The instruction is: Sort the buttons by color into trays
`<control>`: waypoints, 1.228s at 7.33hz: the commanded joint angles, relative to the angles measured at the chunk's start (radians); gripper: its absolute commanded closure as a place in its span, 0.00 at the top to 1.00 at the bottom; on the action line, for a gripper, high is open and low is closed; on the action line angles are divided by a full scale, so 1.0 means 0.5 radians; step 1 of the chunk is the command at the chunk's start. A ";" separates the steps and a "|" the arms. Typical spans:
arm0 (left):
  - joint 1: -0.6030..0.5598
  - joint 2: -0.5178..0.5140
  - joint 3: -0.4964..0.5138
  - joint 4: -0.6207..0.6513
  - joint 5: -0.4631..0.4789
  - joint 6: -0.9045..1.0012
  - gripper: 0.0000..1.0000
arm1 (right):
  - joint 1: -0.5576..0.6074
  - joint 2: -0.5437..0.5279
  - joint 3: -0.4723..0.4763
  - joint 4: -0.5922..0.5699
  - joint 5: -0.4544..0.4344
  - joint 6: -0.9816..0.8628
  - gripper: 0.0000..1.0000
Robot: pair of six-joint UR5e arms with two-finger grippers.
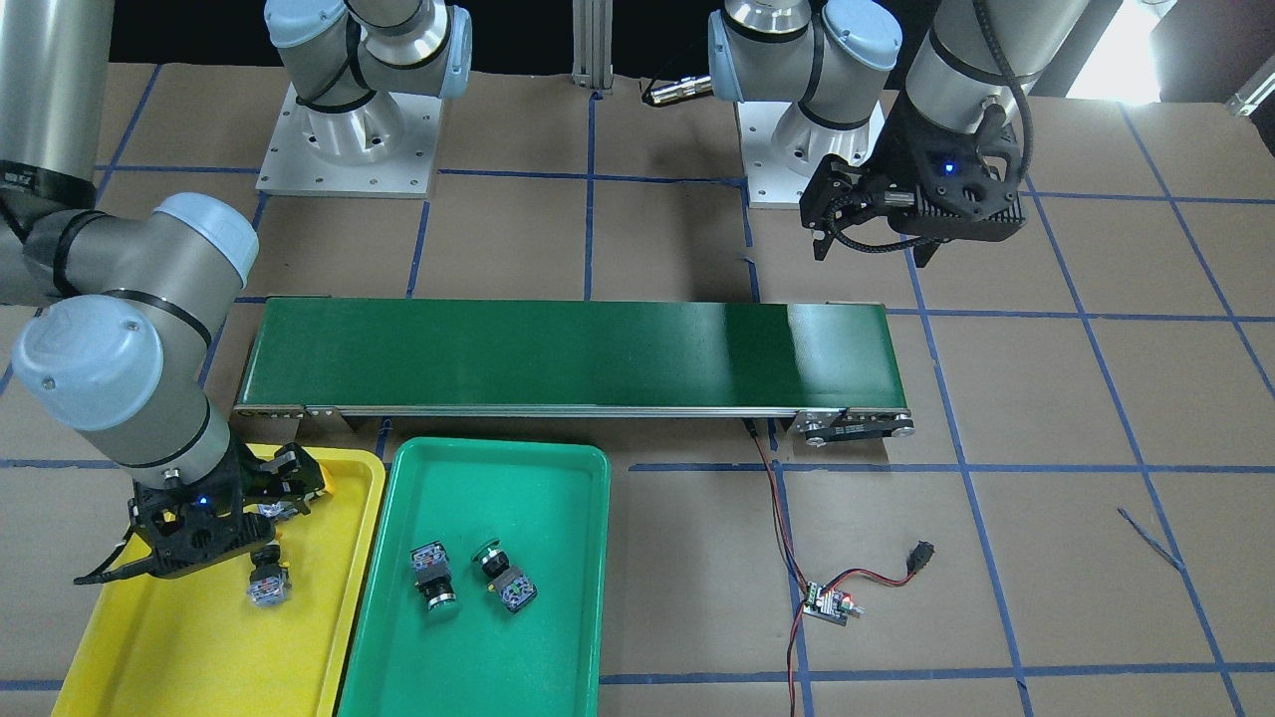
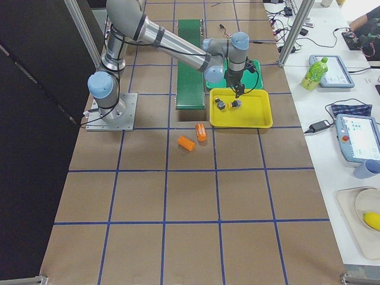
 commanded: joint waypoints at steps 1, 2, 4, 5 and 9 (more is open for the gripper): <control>0.000 0.000 0.014 0.000 -0.003 0.000 1.00 | 0.114 -0.246 -0.016 0.299 -0.006 0.241 1.00; 0.000 0.000 0.014 0.000 -0.003 0.000 1.00 | 0.154 -0.384 -0.020 0.455 -0.006 0.409 1.00; 0.000 0.000 0.020 0.000 -0.003 0.000 1.00 | 0.264 -0.623 -0.053 0.707 -0.012 0.676 1.00; 0.000 0.000 0.017 0.000 0.000 0.000 1.00 | 0.301 -0.718 -0.078 0.836 -0.045 0.742 1.00; 0.000 0.003 0.023 0.000 -0.003 0.000 1.00 | 0.314 -0.922 -0.062 1.068 0.140 1.033 1.00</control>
